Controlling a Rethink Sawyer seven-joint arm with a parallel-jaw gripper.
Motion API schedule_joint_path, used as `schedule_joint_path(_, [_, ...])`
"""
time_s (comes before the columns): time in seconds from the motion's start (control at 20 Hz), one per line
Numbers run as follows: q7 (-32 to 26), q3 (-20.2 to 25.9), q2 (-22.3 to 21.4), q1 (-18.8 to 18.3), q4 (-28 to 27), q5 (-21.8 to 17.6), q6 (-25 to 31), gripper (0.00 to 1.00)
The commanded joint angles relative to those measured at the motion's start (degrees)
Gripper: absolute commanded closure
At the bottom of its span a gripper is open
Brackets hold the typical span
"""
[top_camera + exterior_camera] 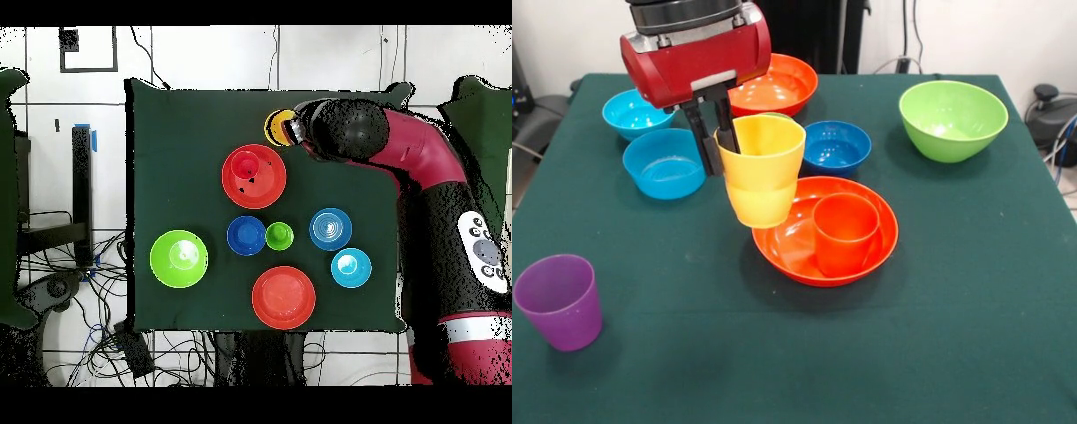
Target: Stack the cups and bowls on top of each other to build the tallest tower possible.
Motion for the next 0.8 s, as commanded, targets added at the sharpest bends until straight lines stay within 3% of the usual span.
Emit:
schedule_joint_path(0.05, [9.2,0.4,3.6,2.5,4.5,0.9,-3.3,1.0])
schedule_joint_path(0.4, [8.7,0.5,3.4,2.7,5.0,1.1,-3.6,1.0])
schedule_joint_path(0.8, [10.0,-1.5,3.1,4.4,4.8,1.7,0.9,1.0])
